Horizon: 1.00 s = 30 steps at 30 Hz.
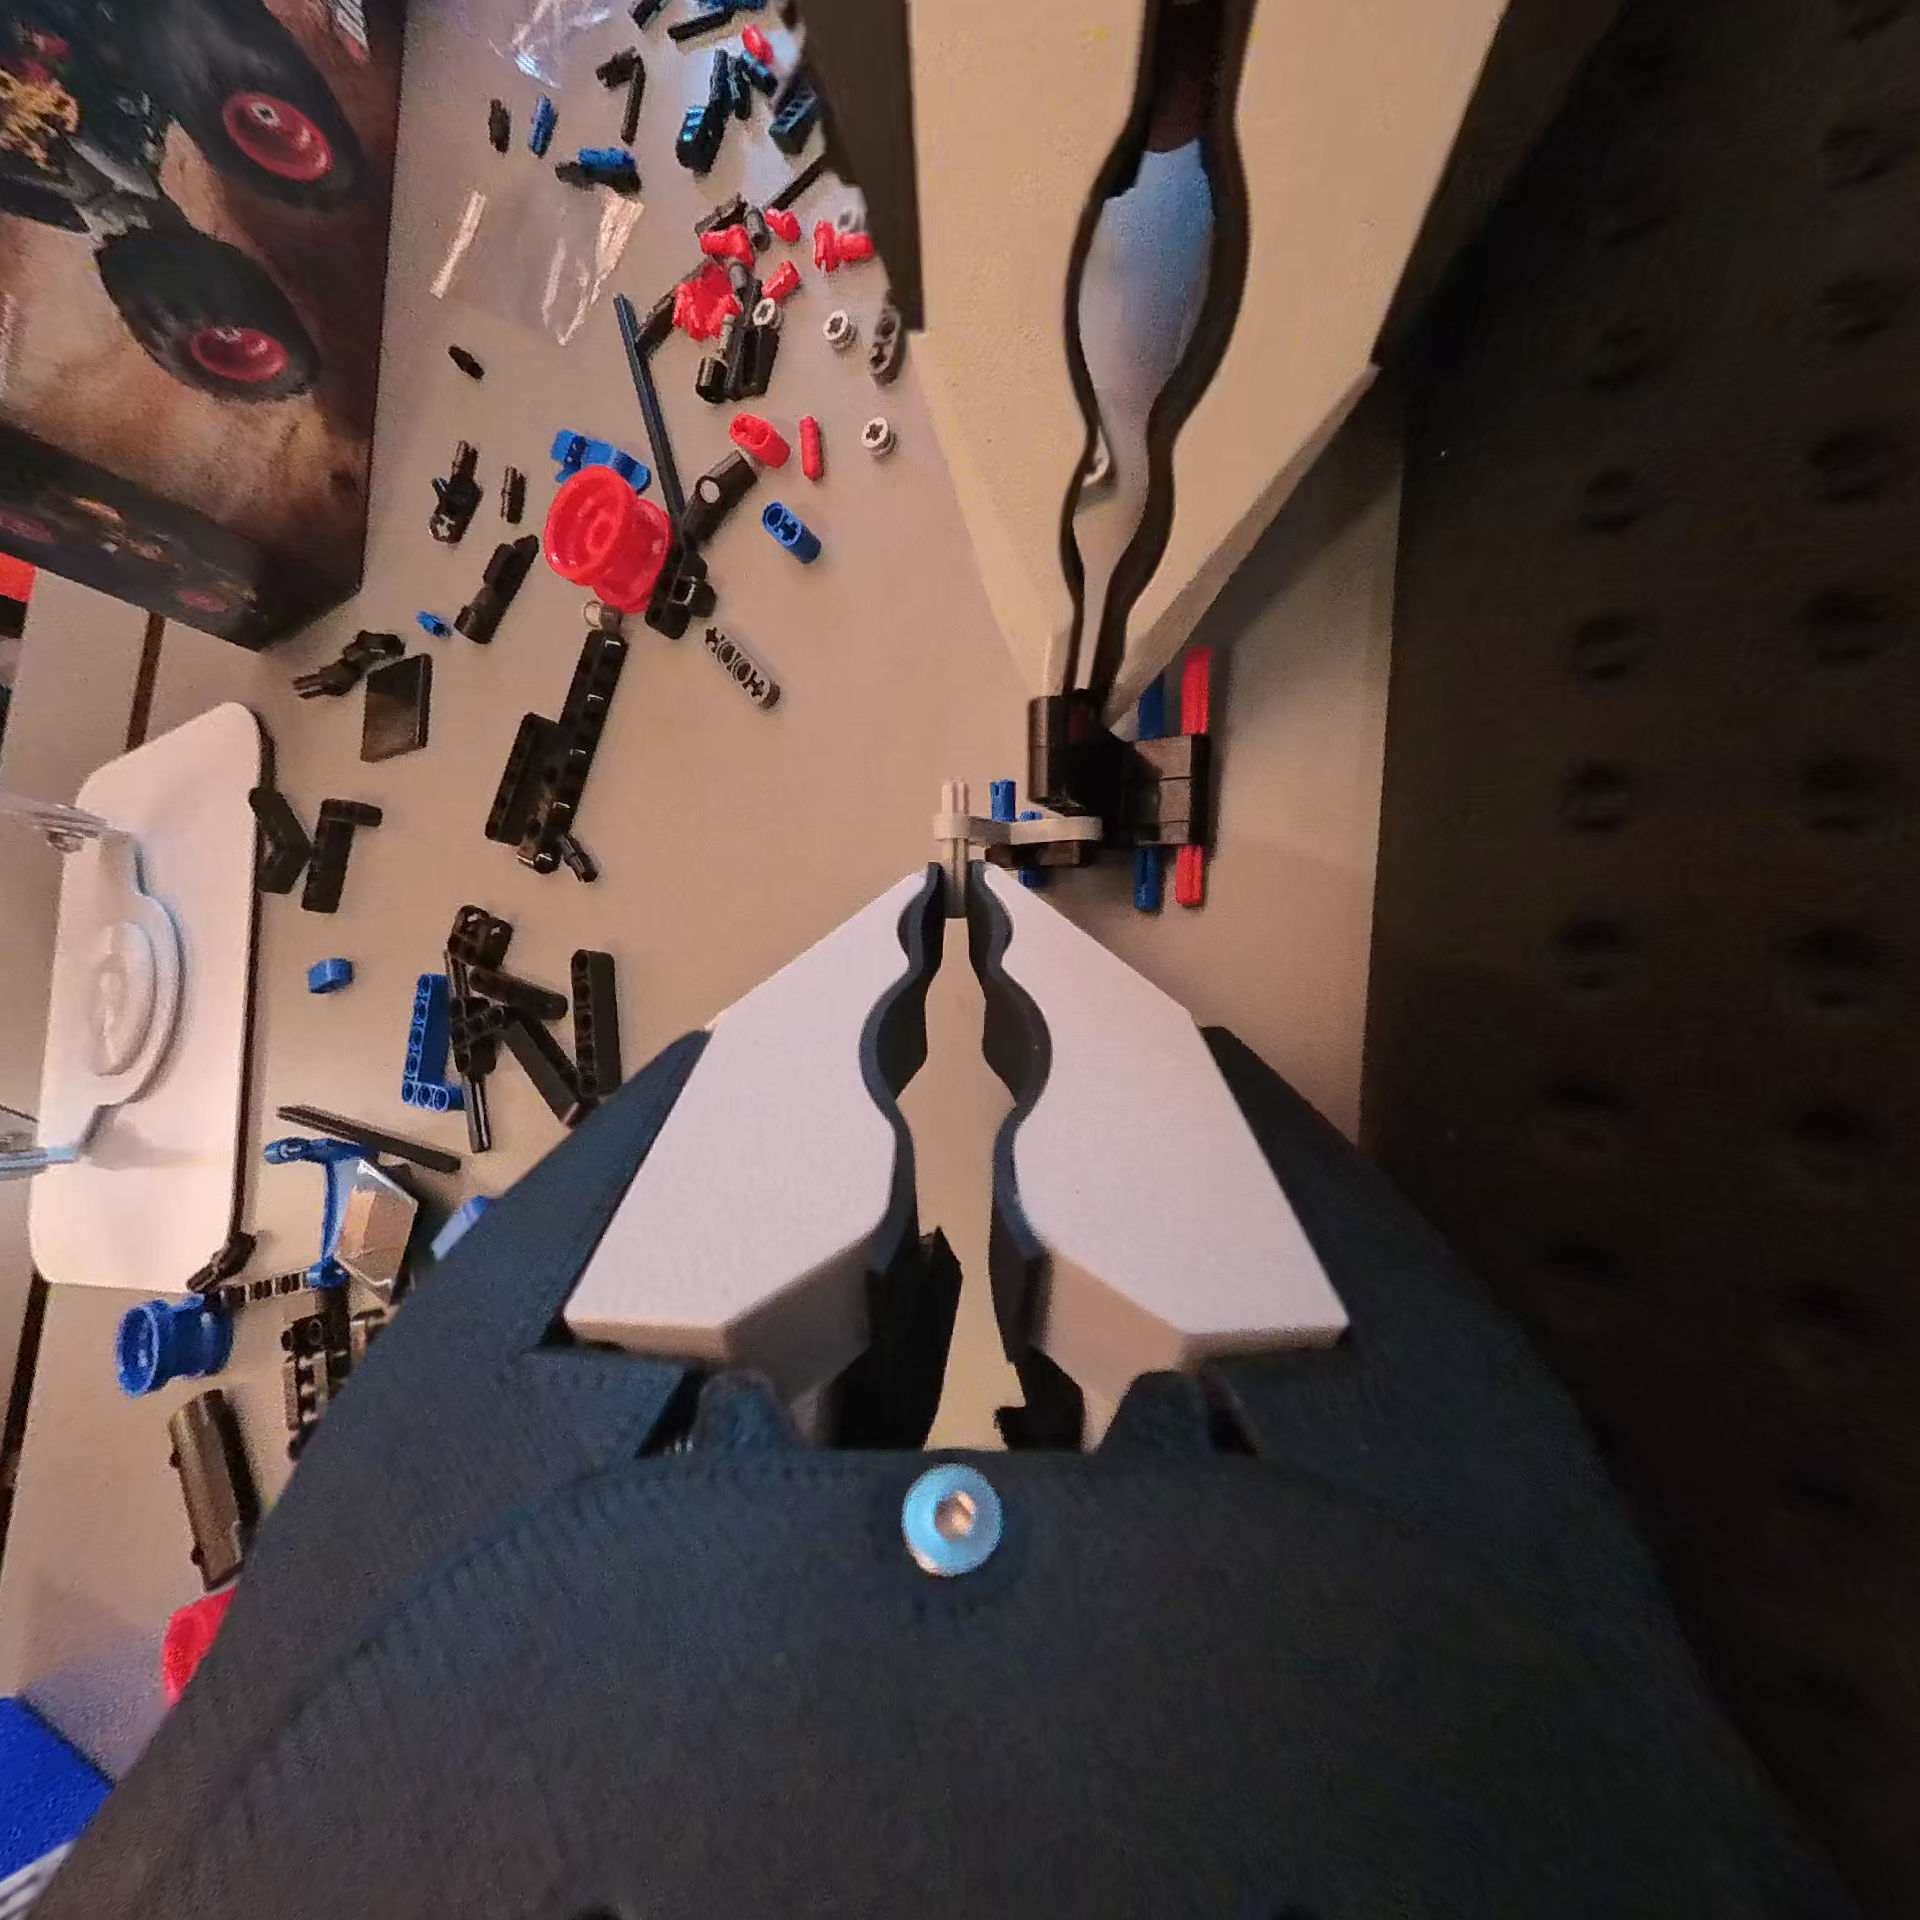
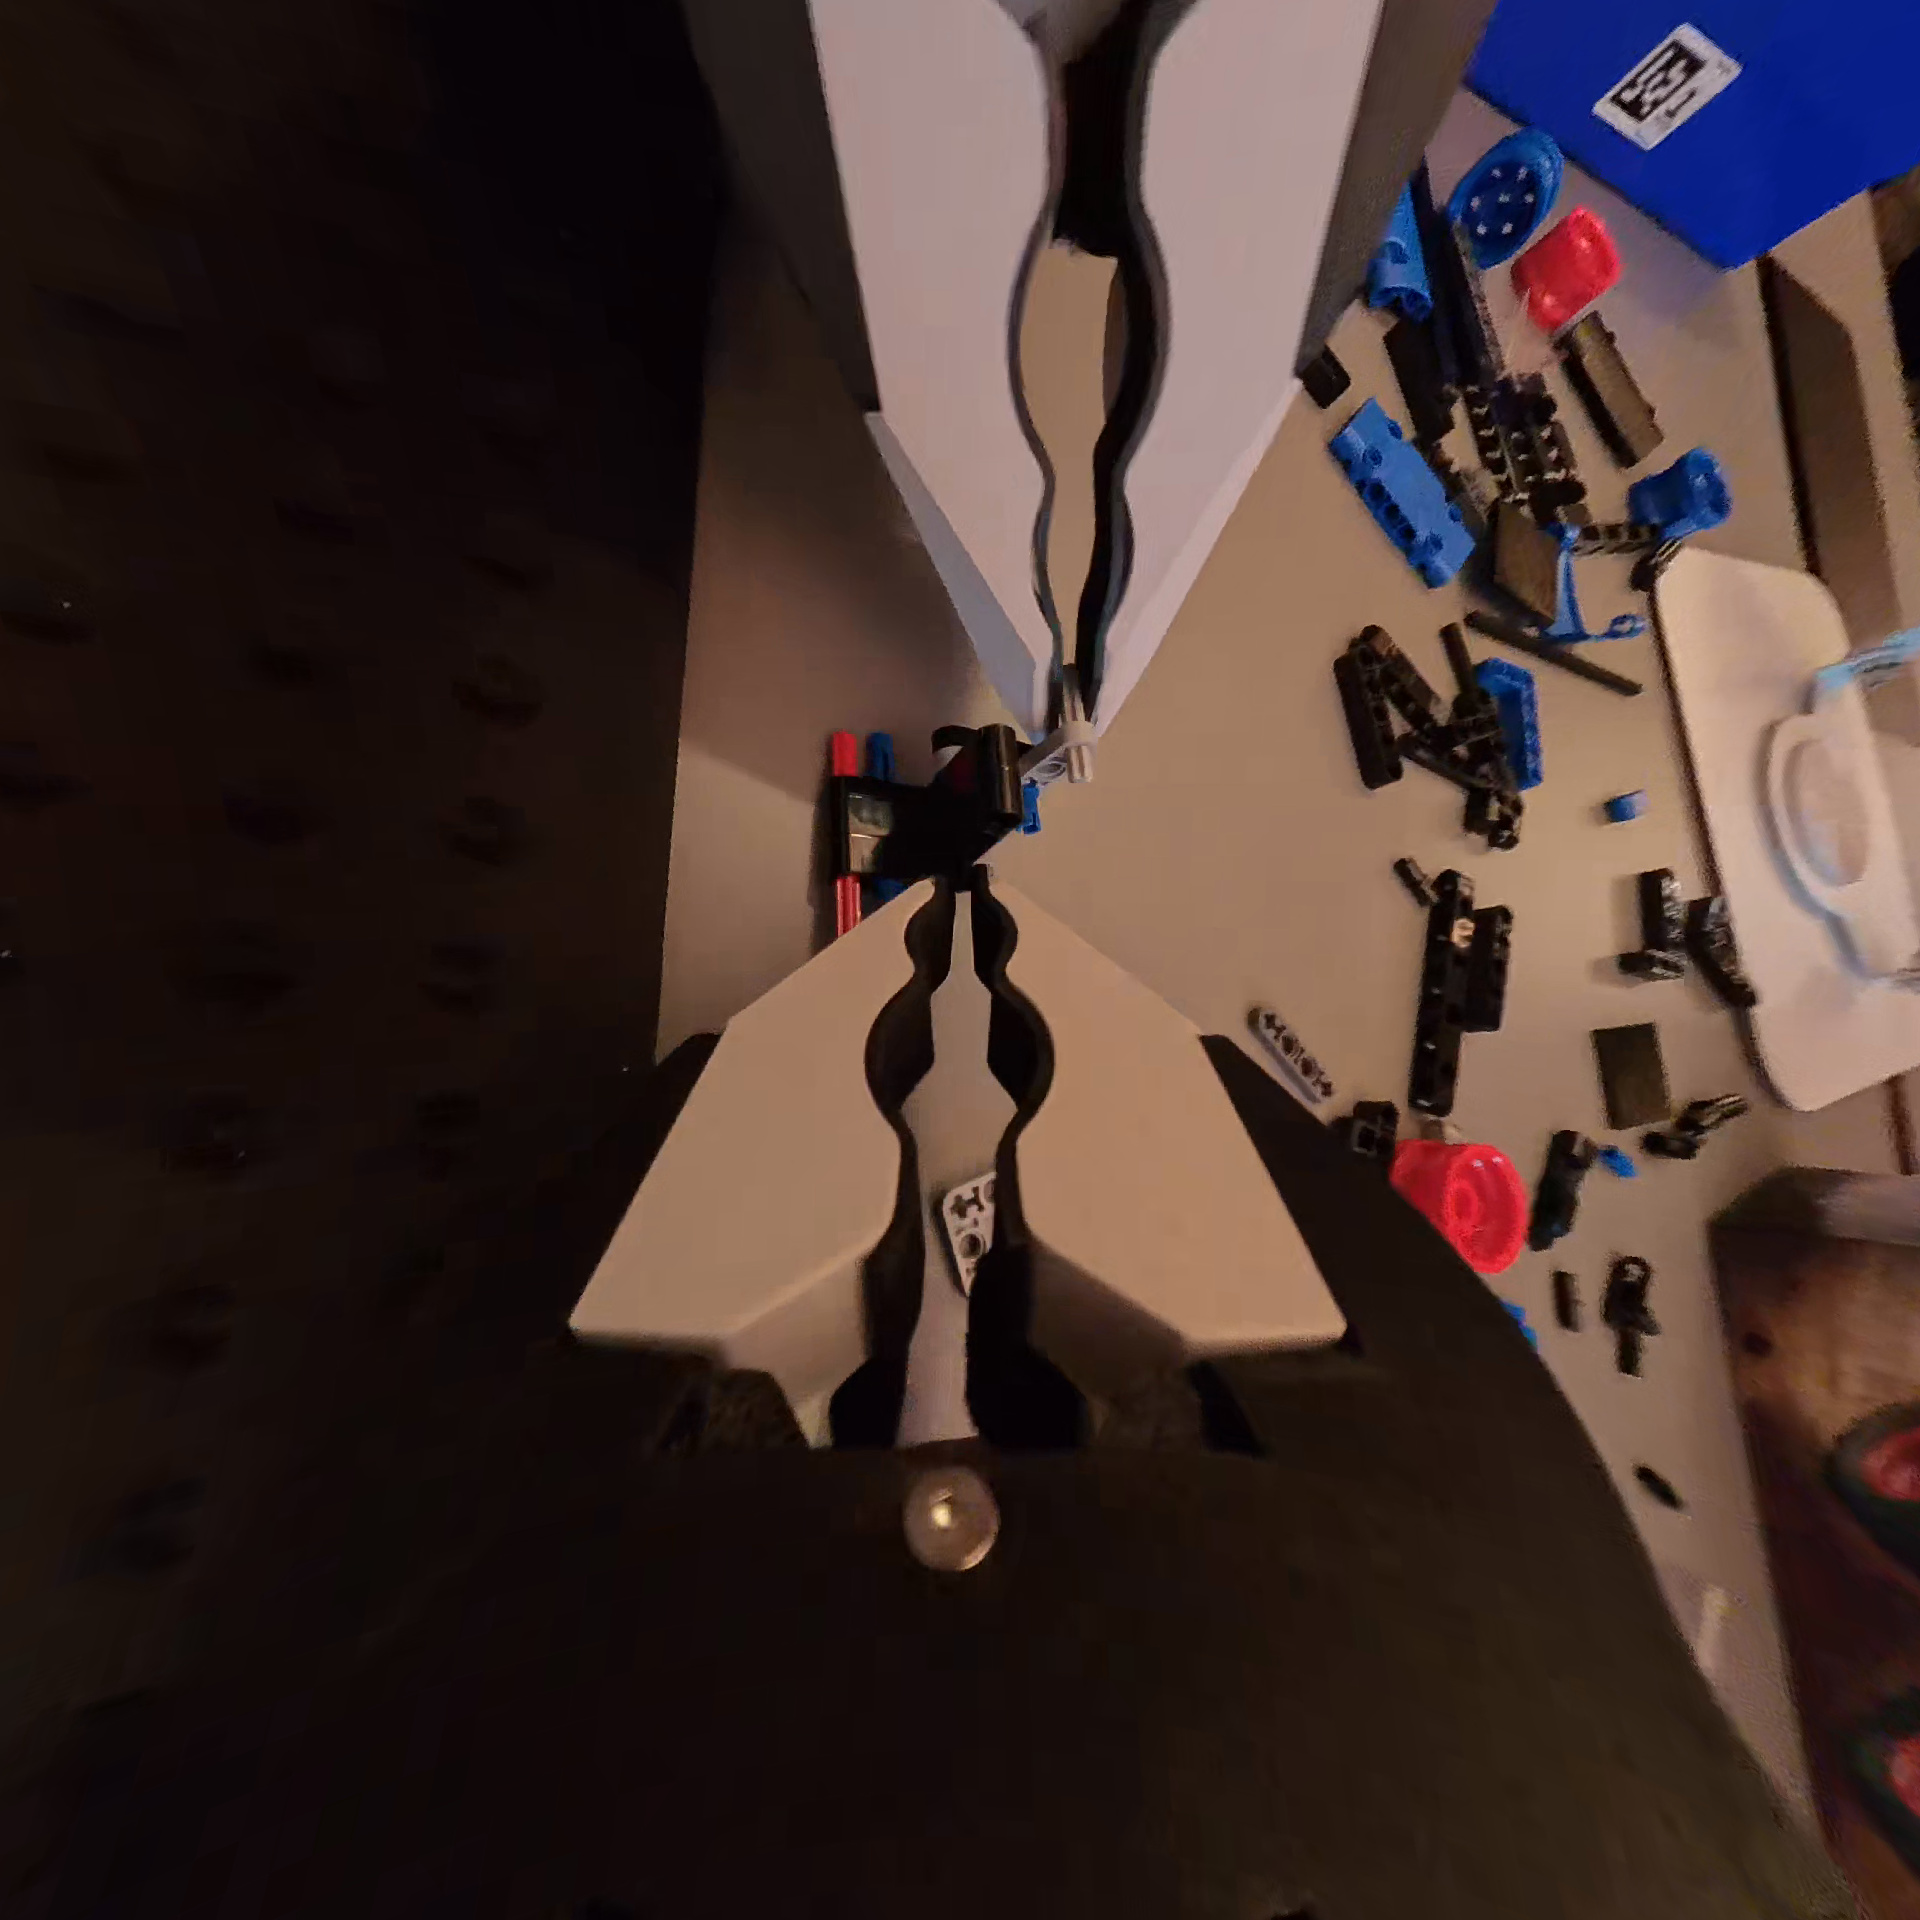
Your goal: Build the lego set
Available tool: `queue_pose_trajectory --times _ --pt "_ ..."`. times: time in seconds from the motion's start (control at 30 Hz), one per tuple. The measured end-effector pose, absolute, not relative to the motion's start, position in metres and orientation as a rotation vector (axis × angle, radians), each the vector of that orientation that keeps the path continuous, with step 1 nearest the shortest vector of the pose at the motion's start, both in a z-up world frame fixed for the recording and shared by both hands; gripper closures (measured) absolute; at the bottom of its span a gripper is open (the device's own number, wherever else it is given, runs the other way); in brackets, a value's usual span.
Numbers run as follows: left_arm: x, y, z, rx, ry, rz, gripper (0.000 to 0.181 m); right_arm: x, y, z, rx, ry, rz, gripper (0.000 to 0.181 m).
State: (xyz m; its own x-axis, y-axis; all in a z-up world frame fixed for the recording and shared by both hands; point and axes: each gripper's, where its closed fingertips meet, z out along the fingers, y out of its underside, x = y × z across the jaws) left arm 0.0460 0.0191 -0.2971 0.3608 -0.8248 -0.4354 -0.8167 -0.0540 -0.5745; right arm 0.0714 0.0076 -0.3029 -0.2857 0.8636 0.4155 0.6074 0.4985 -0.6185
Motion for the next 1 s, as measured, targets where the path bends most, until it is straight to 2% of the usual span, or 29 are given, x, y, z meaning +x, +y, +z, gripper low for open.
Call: queue_pose_trajectory --times 0.3,0.47,0.6,0.67,0.8,1.0 --pt "0.043 0.024 -0.279 -1.702 1.418 0.166 0.179 0.068 0.01 -0.284 -1.032 -1.942 0.177 0.18" --pt "0.047 0.019 -0.277 -1.592 1.456 0.271 0.18 0.076 0.003 -0.275 -1.353 -1.903 0.723 0.165" --pt "0.046 0.02 -0.262 -1.505 1.42 0.338 0.18 0.075 0.011 -0.258 -1.562 -1.746 1.165 0.164" --pt "0.048 0.021 -0.253 -1.449 1.416 0.385 0.18 0.072 0.016 -0.251 -1.647 -1.649 1.367 0.169" --pt "0.051 0.022 -0.254 -1.39 1.447 0.451 0.18 0.069 0.013 -0.268 -1.775 -1.675 1.504 0.158" --pt "0.051 0.022 -0.246 -1.313 1.443 0.544 0.18 0.068 0.008 -0.262 -1.793 -1.66 1.617 0.164"
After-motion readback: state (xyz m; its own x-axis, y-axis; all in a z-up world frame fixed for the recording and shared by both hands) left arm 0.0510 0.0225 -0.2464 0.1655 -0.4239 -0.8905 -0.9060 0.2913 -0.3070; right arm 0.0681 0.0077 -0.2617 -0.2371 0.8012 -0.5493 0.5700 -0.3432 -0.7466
